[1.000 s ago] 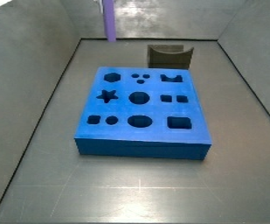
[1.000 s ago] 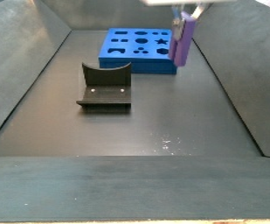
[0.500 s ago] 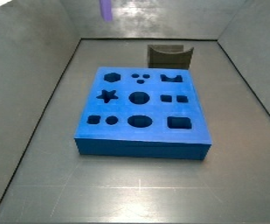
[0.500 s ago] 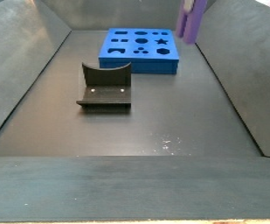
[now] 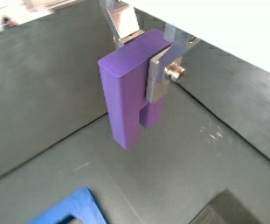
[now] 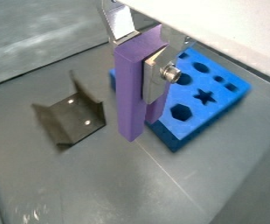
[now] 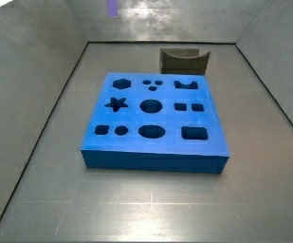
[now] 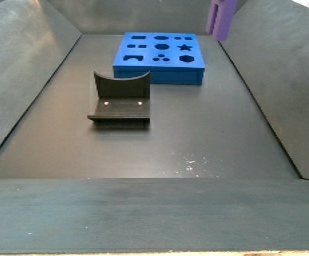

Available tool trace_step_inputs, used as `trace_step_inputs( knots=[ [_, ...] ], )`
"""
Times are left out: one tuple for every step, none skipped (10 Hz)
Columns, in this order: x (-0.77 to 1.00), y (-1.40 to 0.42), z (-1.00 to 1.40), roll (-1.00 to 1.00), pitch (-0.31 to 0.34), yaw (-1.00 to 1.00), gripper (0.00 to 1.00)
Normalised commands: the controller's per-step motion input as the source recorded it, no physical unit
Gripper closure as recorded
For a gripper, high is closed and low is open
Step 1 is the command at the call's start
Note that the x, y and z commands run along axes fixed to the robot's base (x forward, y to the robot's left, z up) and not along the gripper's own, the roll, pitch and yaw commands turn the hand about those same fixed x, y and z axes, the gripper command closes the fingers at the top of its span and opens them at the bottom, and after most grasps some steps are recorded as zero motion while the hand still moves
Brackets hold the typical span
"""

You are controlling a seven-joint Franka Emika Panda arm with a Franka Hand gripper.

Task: Pick up the double-square object. Rotate the double-square object. Move to above the board. Insert the double-square object.
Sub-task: Rotate the double-square object.

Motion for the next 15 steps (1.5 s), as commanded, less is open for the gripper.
trace_step_inputs(
  knots=[
    [0.03, 0.01, -0.01, 0.04, 0.079, -1.00, 1.00],
    [0.03, 0.01, -0.01, 0.05, 0.086, -1.00, 1.00],
    [0.03, 0.01, 0.00, 0.06, 0.101, -1.00, 1.00],
    [0.04, 0.01, 0.00, 0.06, 0.110, -1.00, 1.00],
    [0.04, 0.01, 0.01, 0.07, 0.137, -1.00, 1.00],
    [0.04, 0.01, 0.01, 0.08, 0.162, -0.96, 1.00],
    [0.04, 0.01, 0.01, 0.05, 0.152, -0.62, 1.00],
    [0.05, 0.01, 0.02, 0.04, 0.145, -0.47, 1.00],
    [0.05, 0.01, 0.02, 0.02, 0.136, -0.22, 1.00],
    [0.07, 0.04, 0.00, 0.00, 0.000, -1.00, 1.00],
    [0.07, 0.04, 0.00, 0.00, 0.000, -1.00, 1.00],
    [0.06, 0.04, -0.01, -0.01, 0.001, -1.00, 1.00],
    [0.06, 0.03, -0.01, -0.01, 0.002, -1.00, 1.00],
    [0.05, 0.03, -0.02, -0.01, 0.003, -1.00, 1.00],
    [0.05, 0.03, -0.02, -0.01, 0.005, -1.00, 1.00]
  ],
)
